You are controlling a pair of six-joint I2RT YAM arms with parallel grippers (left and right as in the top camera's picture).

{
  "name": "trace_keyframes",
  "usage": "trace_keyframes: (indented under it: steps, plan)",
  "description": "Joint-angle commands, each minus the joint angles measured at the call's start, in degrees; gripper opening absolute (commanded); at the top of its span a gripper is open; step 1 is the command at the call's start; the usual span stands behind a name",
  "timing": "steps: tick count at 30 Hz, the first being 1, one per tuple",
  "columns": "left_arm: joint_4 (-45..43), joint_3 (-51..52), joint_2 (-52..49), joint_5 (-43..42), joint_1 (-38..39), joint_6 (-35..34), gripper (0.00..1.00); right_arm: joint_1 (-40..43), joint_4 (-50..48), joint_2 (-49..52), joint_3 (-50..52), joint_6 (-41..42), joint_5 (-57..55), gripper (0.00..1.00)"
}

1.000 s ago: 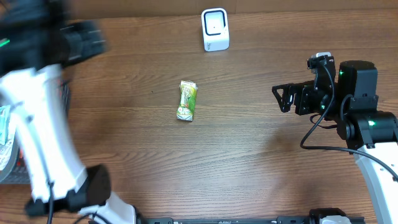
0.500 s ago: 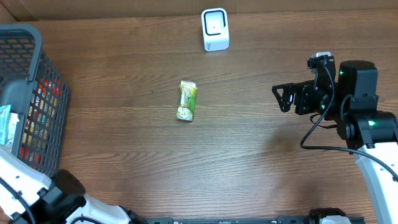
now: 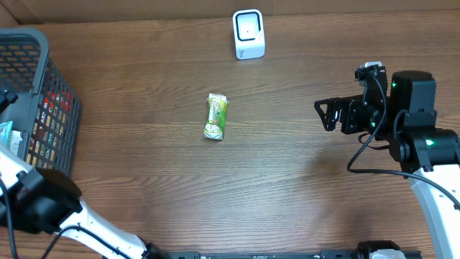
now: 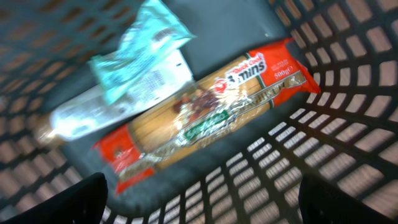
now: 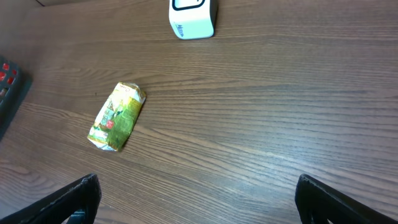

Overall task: Scan the item barcode
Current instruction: 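Place the green juice pack on the table center, release, return left, then grasp the red-orange spaghetti packet in the basket with the left gripper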

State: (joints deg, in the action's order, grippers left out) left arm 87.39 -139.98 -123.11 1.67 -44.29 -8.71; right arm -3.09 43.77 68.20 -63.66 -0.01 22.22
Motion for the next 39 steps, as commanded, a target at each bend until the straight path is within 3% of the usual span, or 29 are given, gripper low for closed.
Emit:
trace_keyframes:
  steps: [1,8,17,30,36,37,38,39]
  plan:
    - [-1.4,0.4,-4.6,-7.5,-0.3,9.0,0.88,-0.1,-0.3,-0.1,-1.3,0.0,-0.3,1.0]
    - [-2.9,0.4,-12.9,-9.7,-0.3,13.0,0.88,-0.1,-0.3,-0.2,-1.3,0.0,-0.3,1.0]
    - [-4.1,0.5,-19.1,-7.0,0.6,15.1,1.0,-0.1,-0.5,-0.1,-1.3,0.0,-0.3,1.0]
    - [-5.4,2.4,-24.7,-6.5,2.6,16.9,0.99,-0.1,-1.0,-0.1,-1.3,0.0,-0.3,1.0]
    - [-5.2,2.4,-26.0,-5.7,2.4,16.2,0.77,-0.1,-1.0,-0.1,-1.3,0.0,-0.3,1.0]
    - [-5.2,2.4,-26.0,-5.7,2.3,16.2,0.69,-0.1,-1.0,-0.1,-1.3,0.0,-0.3,1.0]
    - [-5.1,2.4,-26.0,-5.7,2.1,16.2,0.4,-0.1,-1.0,-0.1,-1.3,0.0,-0.3,1.0]
    - [-5.1,2.4,-26.0,-5.6,2.0,16.2,0.28,-0.1,-1.0,-0.1,-1.3,0.0,-0.3,1.0]
